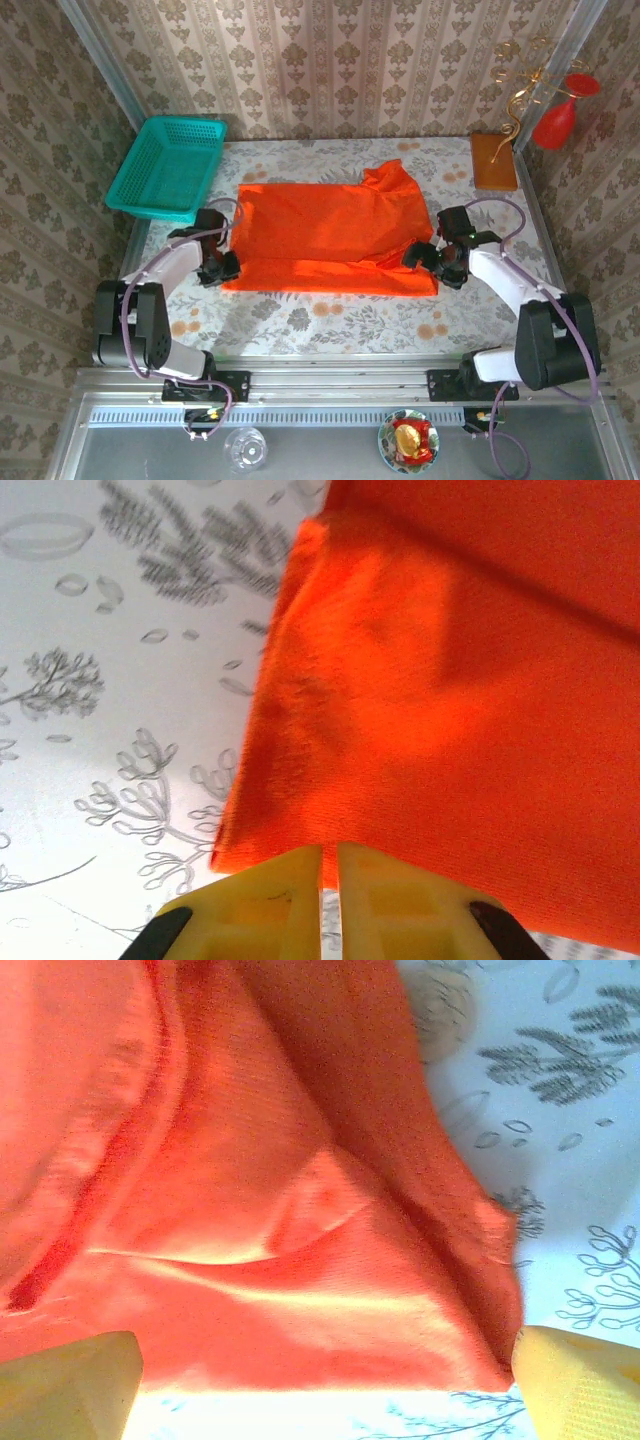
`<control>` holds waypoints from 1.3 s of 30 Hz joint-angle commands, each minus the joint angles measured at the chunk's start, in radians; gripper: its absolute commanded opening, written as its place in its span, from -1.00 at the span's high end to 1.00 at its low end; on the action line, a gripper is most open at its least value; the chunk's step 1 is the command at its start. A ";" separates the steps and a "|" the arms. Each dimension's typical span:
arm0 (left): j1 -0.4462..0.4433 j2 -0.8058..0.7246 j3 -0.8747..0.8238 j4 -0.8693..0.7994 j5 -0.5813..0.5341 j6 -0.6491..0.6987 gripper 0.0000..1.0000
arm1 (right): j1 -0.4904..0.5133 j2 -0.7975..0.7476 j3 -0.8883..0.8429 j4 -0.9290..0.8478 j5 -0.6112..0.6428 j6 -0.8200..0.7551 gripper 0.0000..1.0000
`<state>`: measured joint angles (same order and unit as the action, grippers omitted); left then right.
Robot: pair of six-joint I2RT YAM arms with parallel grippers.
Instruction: Fold the inside-out t-shirt
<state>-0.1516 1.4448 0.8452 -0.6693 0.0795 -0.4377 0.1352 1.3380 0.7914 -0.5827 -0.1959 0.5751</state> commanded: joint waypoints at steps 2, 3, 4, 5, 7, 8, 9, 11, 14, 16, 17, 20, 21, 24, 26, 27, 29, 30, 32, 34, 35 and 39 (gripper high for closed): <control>-0.011 0.033 0.063 -0.004 0.065 -0.007 0.78 | 0.003 0.082 0.029 0.079 -0.200 -0.013 -0.91; -0.011 0.057 0.078 -0.002 0.074 -0.004 0.79 | 0.003 0.110 0.036 0.087 -0.211 -0.012 -0.90; -0.011 0.076 0.090 0.002 0.083 -0.001 0.79 | 0.003 0.127 0.037 0.099 -0.212 -0.011 -0.90; -0.011 0.097 0.097 0.016 0.099 0.003 0.79 | 0.002 0.144 0.035 0.113 -0.204 -0.008 -0.91; -0.010 0.137 0.111 0.026 0.119 0.005 0.79 | -0.003 0.173 0.029 0.131 -0.177 -0.001 -0.91; -0.010 0.155 0.114 0.024 0.115 0.002 0.80 | -0.007 0.186 0.025 0.132 -0.161 0.004 -0.91; -0.008 0.165 0.110 0.024 0.108 0.000 0.80 | -0.011 0.200 0.018 0.129 -0.140 0.010 -0.91; 0.001 0.169 0.081 0.026 0.092 -0.007 0.80 | -0.015 0.216 0.001 0.115 -0.094 0.023 -0.91; 0.025 0.155 0.006 0.043 0.090 -0.014 0.80 | -0.019 0.194 -0.039 0.089 -0.043 0.042 -0.93; 0.039 0.127 -0.052 0.053 0.093 -0.019 0.80 | -0.019 0.154 -0.072 0.077 -0.024 0.053 -0.95; 0.042 0.107 -0.085 0.061 0.095 -0.025 0.80 | -0.019 0.129 -0.091 0.072 -0.017 0.057 -0.96; 0.026 0.043 -0.148 0.077 0.099 -0.064 0.79 | -0.019 0.062 -0.142 0.058 -0.016 0.071 -0.96; 0.019 0.022 -0.164 0.082 0.116 -0.078 0.79 | -0.019 0.035 -0.151 0.051 -0.016 0.074 -0.96; 0.000 -0.038 -0.190 0.084 0.126 -0.119 0.79 | -0.017 -0.047 -0.154 -0.014 -0.017 0.078 -0.97; -0.006 -0.082 -0.192 0.082 0.140 -0.134 0.76 | -0.012 -0.115 -0.142 -0.046 -0.022 0.088 -0.97; -0.007 -0.104 -0.189 0.083 0.152 -0.138 0.72 | -0.007 -0.152 -0.136 -0.053 -0.032 0.100 -0.97; -0.006 -0.138 -0.172 0.075 0.164 -0.139 0.66 | 0.010 -0.207 -0.130 -0.042 -0.067 0.133 -0.96; -0.006 -0.153 -0.160 0.067 0.163 -0.141 0.65 | 0.026 -0.229 -0.130 -0.025 -0.085 0.155 -0.94; -0.006 -0.172 -0.136 0.056 0.166 -0.138 0.64 | 0.067 -0.235 -0.130 0.029 -0.129 0.204 -0.92; -0.006 -0.181 -0.117 0.050 0.179 -0.136 0.62 | 0.120 -0.205 -0.122 0.104 -0.163 0.256 -0.91; -0.006 -0.181 -0.110 0.053 0.195 -0.134 0.61 | 0.145 -0.178 -0.113 0.135 -0.175 0.277 -0.91; -0.018 -0.175 -0.091 0.056 0.254 -0.134 0.59 | 0.213 -0.039 -0.086 0.275 -0.215 0.357 -0.94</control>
<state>-0.1577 1.2781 0.7284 -0.5896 0.2752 -0.5583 0.3180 1.2327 0.6708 -0.4351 -0.3489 0.8356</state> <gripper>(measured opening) 0.201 0.967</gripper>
